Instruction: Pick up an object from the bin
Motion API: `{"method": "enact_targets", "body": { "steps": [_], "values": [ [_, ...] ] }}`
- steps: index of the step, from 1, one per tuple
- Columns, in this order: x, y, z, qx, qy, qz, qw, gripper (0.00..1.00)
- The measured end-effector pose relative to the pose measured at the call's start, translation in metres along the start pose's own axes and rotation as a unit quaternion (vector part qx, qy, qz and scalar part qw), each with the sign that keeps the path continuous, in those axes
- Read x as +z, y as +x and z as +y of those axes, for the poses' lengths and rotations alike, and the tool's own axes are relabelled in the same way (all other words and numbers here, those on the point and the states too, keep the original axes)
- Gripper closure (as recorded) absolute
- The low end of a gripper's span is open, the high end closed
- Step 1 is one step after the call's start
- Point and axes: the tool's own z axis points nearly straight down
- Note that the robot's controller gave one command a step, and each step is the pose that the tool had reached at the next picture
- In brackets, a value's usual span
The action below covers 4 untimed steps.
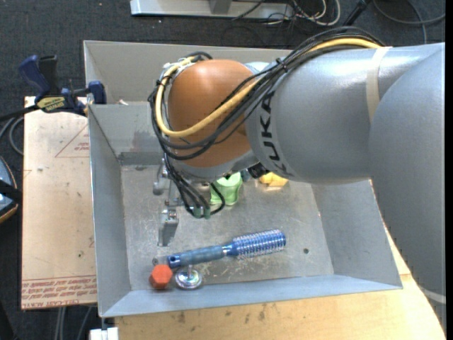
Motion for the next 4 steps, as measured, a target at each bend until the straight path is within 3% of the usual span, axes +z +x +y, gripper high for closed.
{"method": "enact_targets", "body": {
  "steps": [1, 2, 3, 4],
  "values": [
    [0.107, 0.029, -0.029, -0.091, -0.001, -0.0065, 0.9958, 0.00],
    [0.074, 0.043, -0.124, -0.239, 0.001, -0.0034, 0.9711, 0.00],
    [0.119, -0.003, -0.162, -0.196, 0.000, -0.0049, 0.9807, 0.00],
    [0.117, -0.003, -0.159, -0.198, -0.001, -0.0051, 0.9802, 1.00]
  ]
}}
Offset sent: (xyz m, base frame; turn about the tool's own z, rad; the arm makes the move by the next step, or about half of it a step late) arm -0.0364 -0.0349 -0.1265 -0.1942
